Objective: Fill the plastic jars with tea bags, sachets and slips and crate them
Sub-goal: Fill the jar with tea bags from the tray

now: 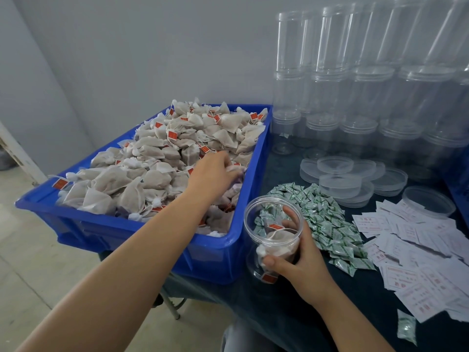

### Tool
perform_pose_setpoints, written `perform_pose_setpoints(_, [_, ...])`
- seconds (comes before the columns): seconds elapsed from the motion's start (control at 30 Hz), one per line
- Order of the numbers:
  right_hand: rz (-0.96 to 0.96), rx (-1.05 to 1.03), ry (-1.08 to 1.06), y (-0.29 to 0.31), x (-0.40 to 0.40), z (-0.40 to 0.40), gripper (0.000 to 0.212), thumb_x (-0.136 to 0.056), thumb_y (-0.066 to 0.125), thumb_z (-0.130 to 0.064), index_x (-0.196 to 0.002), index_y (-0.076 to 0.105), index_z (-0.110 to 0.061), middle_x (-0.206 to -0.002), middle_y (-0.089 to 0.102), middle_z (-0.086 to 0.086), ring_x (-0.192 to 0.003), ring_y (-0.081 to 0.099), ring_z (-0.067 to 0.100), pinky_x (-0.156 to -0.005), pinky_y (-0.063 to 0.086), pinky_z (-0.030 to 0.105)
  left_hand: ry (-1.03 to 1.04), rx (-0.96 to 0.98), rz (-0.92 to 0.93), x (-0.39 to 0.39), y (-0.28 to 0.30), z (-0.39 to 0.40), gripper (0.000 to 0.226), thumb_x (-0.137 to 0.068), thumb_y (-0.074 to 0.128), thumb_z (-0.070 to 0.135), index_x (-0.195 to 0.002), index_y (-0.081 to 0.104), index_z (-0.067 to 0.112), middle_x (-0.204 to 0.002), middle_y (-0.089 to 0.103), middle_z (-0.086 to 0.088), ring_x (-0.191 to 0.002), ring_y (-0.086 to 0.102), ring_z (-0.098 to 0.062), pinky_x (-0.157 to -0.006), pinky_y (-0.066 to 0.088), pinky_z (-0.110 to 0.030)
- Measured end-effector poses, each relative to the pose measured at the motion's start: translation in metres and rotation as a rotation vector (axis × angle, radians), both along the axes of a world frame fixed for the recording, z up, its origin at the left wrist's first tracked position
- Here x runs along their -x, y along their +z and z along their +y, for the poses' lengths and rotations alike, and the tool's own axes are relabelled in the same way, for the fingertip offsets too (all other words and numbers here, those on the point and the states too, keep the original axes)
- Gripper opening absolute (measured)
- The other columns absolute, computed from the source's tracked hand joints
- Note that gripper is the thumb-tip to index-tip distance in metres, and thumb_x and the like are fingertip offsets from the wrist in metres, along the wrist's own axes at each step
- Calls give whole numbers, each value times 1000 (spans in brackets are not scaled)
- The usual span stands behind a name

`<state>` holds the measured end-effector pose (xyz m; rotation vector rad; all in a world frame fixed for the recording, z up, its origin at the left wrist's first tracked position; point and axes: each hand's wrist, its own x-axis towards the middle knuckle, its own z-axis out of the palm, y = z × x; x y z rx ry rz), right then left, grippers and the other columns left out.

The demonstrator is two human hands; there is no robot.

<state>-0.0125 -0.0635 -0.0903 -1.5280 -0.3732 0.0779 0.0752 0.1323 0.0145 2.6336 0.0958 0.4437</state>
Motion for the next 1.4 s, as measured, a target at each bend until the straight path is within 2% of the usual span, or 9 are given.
perform_pose_setpoints(0.13, [13,-3,0,-1,0,-1,96,-45,84,-43,-130,40,-54,-125,53,-22,-108,59,-12,-81,49,7,18,183,-198,5,6,-2,23,-92,55,39,-82,46,21,-78,52,6,-69,50,-11,-58,39,-25])
perform_pose_setpoints(0.27, [10,6,-2,-3,-1,-1,95,-45,84,-44,-130,41,-52,-112,57,-40,-110,59,-12,-82,48,6,-40,339,-368,16,14,-5,24,-94,53,37,-75,40,31,-75,51,8,-66,48,-5,-58,41,-19])
perform_pose_setpoints(0.37, [13,1,-5,-1,-1,-1,96,-45,85,-44,-130,41,-51,-122,56,-27,-110,59,-10,-83,48,8,-171,453,-461,25,21,-9,20,-93,57,34,-76,47,30,-70,52,13,-62,48,3,-57,43,-12])
perform_pose_setpoints(0.57, [13,-17,12,0,0,-1,95,-45,84,-41,-131,43,-46,-126,54,-20,-110,60,-10,-81,48,7,-611,622,-265,43,27,-19,6,-85,62,30,-85,59,26,-78,62,16,-72,59,-2,-63,51,-16])
perform_pose_setpoints(0.8, [-5,-35,7,-3,-3,-1,92,-49,83,-37,-131,41,-41,-107,61,-40,-106,61,-11,-79,49,6,-844,600,-23,48,25,-26,7,-80,66,23,-85,63,19,-77,65,15,-72,62,-1,-64,49,-14])
perform_pose_setpoints(1.03, [-21,-64,-3,-7,-5,0,93,-53,86,-30,-135,44,-32,-123,65,-11,-114,64,3,-84,51,15,-889,467,129,49,21,-29,12,-80,73,17,-85,65,25,-80,67,14,-74,64,-1,-65,49,-13])
perform_pose_setpoints(1.17, [-40,-41,-1,-8,-7,-1,84,-56,86,-30,-131,49,-34,-119,68,-12,-112,65,10,-86,52,21,-898,249,75,49,18,-33,15,-79,75,18,-89,69,9,-80,69,2,-72,63,-5,-65,49,-18])
perform_pose_setpoints(1.3, [-51,-30,-4,-9,-7,-1,75,-60,84,-27,-127,53,-41,-120,66,-15,-113,64,7,-87,51,17,-936,63,27,51,18,-37,18,-81,75,20,-88,69,5,-78,67,3,-69,56,0,-67,41,-10])
perform_pose_setpoints(1.4, [-28,-47,18,-11,-8,-2,88,-58,85,-28,-137,45,-28,-120,67,-17,-113,64,5,-86,52,17,-935,67,71,52,19,-36,16,-81,75,21,-88,70,7,-79,68,4,-72,59,-2,-69,42,-11])
